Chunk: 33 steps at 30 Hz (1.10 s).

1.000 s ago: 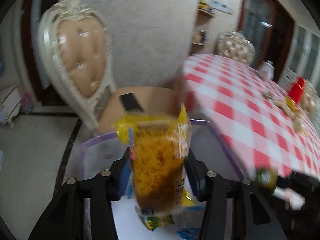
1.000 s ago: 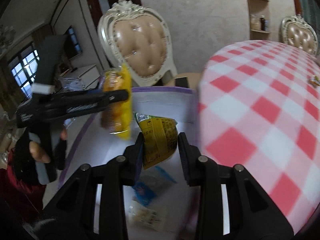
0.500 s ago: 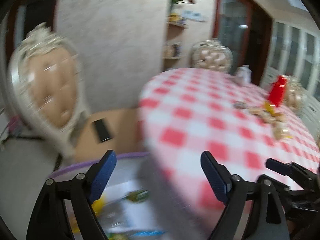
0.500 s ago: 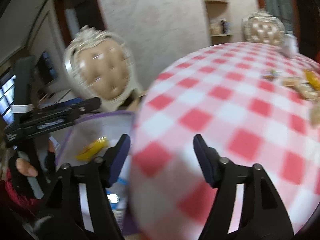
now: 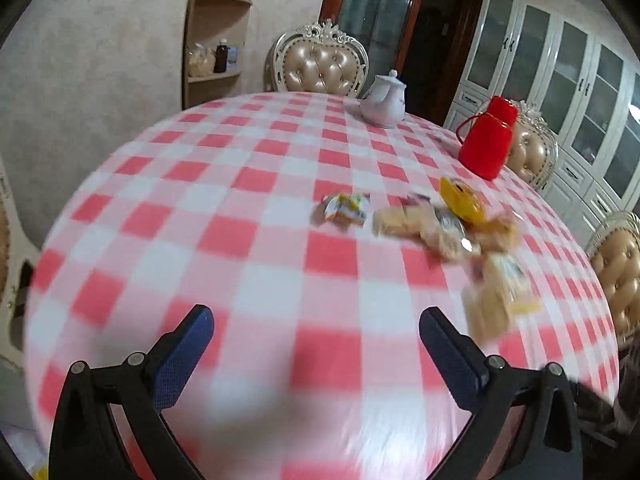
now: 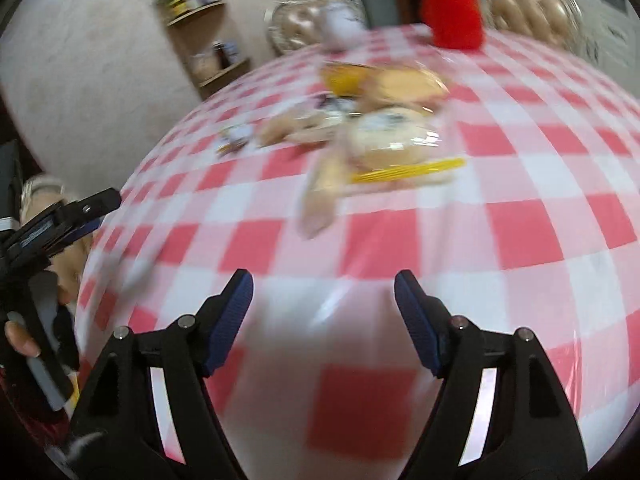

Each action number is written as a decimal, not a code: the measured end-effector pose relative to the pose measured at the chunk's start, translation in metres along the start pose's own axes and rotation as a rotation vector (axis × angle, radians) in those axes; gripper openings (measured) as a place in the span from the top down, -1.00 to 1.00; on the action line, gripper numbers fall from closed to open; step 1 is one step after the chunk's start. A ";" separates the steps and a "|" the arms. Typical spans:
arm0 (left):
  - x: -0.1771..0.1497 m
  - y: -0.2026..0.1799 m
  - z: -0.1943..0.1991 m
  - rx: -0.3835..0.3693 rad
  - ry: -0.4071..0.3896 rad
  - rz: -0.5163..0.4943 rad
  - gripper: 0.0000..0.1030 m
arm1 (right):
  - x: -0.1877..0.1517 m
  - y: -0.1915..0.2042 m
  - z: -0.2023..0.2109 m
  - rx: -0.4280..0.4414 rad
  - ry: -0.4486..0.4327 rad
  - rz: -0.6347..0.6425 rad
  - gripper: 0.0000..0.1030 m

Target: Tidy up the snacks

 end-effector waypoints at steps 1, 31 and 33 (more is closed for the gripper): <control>0.004 -0.002 -0.012 0.001 0.001 0.011 -1.00 | 0.003 -0.001 -0.004 0.006 0.005 -0.005 -0.48; 0.057 -0.014 -0.163 -0.070 0.049 -0.078 -1.00 | 0.043 0.029 -0.095 -0.049 0.030 0.124 0.45; 0.058 -0.016 -0.169 -0.080 0.064 -0.071 -1.00 | 0.043 0.030 -0.095 -0.051 0.031 0.128 0.45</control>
Point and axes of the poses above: each gripper's, at about its wrist camera, not at the fingertips, and z roughly against the way its jaws point, y to its left, x to its top, the point moved 7 cm from there along -z, roughly the way its jaws point, and after that the axes turned 8 degrees about -y, right-handed, at the moved point
